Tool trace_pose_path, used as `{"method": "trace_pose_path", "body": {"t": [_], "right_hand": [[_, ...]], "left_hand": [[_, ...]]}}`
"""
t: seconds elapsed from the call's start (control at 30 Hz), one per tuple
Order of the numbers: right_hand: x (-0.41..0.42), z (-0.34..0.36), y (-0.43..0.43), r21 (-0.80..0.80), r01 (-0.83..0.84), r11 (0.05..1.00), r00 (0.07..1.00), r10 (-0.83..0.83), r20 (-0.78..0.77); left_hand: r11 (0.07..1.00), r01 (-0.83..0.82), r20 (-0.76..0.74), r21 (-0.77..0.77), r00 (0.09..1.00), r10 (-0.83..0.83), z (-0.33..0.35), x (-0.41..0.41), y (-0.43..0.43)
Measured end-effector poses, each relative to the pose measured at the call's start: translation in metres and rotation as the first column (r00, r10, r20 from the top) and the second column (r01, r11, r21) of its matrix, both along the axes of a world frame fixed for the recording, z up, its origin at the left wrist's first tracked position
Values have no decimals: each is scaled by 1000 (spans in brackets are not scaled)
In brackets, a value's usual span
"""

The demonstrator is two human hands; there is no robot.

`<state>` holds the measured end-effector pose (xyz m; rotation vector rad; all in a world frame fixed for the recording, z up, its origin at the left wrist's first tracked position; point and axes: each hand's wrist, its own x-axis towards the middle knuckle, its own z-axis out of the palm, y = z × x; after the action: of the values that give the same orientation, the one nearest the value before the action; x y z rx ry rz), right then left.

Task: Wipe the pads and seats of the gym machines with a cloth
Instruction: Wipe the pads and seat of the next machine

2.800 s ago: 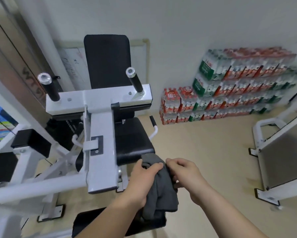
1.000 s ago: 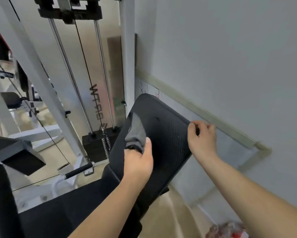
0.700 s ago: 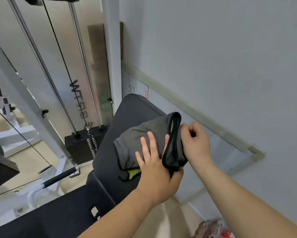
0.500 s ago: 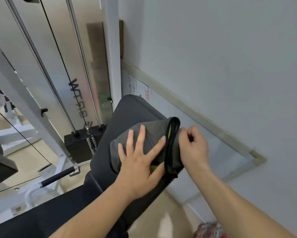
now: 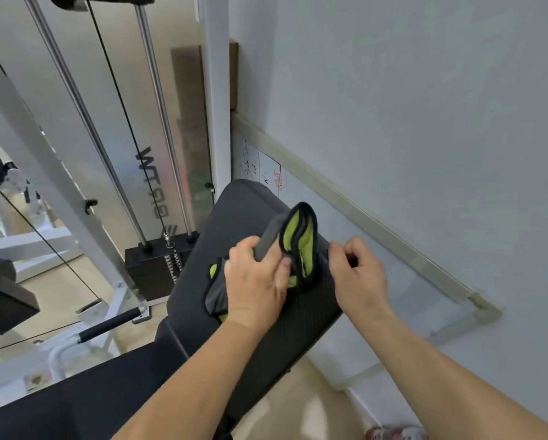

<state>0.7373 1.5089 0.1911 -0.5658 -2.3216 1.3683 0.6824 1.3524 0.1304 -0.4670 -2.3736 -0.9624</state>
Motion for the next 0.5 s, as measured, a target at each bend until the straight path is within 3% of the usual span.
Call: {"method": "trace_pose_path", "body": {"t": [0.17,0.23,0.37,0.5], "right_hand": [[4,-4,-2,1,20,1000,1000,-20,-18],[5,-4,-3,13,34,999,999,-34,-36],[3,-2,-3,-35,61,998,998,-62,-7],[4,0,-5,-27,41,999,999,-41,-11]], "left_hand": [[940,-289,279,184,932,232,15,1,21],[952,-226,268,205,949,168,16,37,34],[987,90,190,131,975,-114,4,90,28],[972,20,196,233,978,-67,13,57,10]]}}
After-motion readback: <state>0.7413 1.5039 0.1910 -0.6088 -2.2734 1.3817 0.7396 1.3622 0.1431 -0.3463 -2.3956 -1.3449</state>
